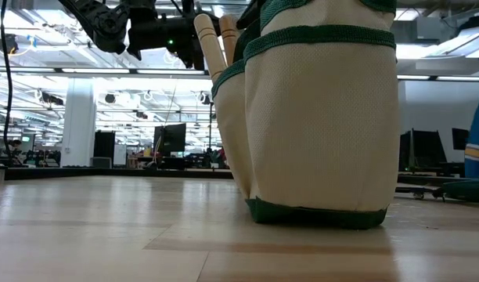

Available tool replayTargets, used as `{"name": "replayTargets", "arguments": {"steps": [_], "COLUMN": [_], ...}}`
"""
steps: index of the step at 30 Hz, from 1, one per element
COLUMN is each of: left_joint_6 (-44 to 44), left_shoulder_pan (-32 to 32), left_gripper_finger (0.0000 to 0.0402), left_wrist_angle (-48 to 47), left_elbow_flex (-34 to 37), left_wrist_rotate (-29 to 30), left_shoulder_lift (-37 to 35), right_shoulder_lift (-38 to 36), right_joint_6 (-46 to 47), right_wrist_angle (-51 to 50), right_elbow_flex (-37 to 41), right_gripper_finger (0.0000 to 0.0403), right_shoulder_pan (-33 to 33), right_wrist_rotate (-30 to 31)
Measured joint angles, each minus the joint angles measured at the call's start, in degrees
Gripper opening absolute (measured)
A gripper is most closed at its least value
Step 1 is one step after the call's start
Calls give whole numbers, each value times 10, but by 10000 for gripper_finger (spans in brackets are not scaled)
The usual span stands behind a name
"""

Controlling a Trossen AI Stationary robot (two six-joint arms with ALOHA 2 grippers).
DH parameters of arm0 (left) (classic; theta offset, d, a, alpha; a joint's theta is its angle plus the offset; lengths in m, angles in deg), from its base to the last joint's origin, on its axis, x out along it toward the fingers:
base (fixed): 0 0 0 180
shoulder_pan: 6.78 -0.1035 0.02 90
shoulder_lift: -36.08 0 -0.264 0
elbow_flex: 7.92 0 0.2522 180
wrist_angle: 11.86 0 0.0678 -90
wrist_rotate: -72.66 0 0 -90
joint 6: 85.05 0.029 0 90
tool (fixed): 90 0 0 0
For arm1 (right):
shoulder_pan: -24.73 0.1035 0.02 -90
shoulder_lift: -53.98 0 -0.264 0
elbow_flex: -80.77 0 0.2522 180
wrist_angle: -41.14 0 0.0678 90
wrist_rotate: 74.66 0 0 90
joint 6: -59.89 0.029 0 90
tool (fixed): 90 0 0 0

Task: Pick & Place Garden tools in Gardening bag
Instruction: Put the brown trowel into the green gardening bag

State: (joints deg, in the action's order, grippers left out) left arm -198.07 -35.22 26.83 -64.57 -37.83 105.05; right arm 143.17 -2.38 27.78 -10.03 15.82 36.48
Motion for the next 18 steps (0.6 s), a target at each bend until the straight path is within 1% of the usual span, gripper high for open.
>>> {"name": "replayTargets", "arguments": {"steps": [2,5,8,12,16,18], "left_joint_6": [-1,5,19,62,104,118], "left_shoulder_pan": [0,0,1,1,-1,-1], "left_gripper_finger": [2,5,14,40,79,98], "left_wrist_angle": [-2,-2,-4,-5,-9,-3], "left_elbow_flex": [0,0,0,0,1,1], "left_wrist_rotate": [0,1,14,31,39,36], "left_shoulder_lift": [0,0,0,0,0,0], "right_shoulder_lift": [0,0,0,-17,-76,-106], "right_joint_6": [-14,-27,-16,56,145,199], "right_wrist_angle": [0,4,6,-3,-17,-53], "right_elbow_flex": [0,0,0,1,-2,-2], "right_gripper_finger": [7,4,2,1,1,0], "right_shoulder_pan": [4,11,13,12,12,11], "right_wrist_rotate": [7,40,59,74,107,127]}}
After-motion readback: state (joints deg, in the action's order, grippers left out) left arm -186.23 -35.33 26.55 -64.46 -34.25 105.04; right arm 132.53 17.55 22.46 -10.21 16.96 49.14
